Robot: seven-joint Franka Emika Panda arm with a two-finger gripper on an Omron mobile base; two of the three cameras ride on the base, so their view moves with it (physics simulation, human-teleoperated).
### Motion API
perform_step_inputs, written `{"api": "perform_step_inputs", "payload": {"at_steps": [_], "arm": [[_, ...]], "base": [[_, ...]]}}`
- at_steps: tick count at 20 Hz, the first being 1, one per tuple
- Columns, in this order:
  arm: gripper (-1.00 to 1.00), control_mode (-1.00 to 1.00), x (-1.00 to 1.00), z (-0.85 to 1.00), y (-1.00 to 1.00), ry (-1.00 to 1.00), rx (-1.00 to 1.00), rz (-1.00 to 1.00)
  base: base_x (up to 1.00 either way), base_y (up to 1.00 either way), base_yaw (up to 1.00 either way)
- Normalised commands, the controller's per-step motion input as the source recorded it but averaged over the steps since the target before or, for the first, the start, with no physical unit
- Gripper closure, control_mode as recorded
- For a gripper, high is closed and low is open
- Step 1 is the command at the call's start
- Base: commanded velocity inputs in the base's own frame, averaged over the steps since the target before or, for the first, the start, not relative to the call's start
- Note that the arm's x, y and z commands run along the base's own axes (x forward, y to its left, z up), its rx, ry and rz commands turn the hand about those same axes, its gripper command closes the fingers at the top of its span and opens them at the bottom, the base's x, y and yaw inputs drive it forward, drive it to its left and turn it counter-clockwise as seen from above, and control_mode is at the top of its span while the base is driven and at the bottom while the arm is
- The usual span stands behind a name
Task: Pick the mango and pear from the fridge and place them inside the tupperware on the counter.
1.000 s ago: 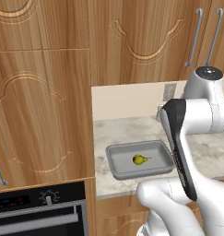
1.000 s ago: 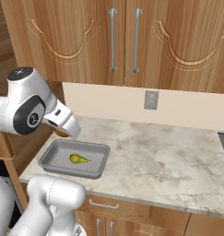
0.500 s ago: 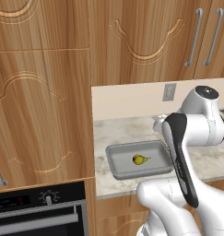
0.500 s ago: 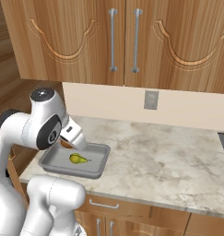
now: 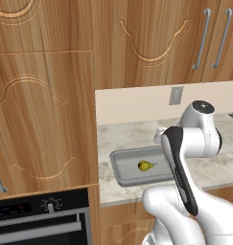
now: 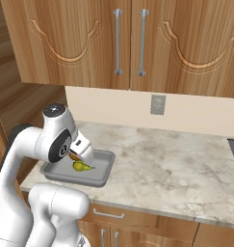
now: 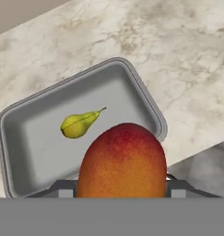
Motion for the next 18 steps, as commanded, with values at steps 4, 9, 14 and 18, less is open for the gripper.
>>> {"api": "perform_step_inputs", "payload": {"at_steps": [4,9,14,18], "arm": [[1.00,-1.00,0.19,-0.45,0.00,0.00,0.00,0.00],[1.00,-1.00,0.24,-0.42,0.00,0.00,0.00,0.00],[1.00,-1.00,0.25,-0.39,0.00,0.00,0.00,0.00],[1.00,-1.00,0.27,-0.34,0.00,0.03,0.00,0.00]], "base": [[0.00,0.00,0.00],[0.00,0.00,0.00],[0.00,0.00,0.00],[0.00,0.00,0.00]]}}
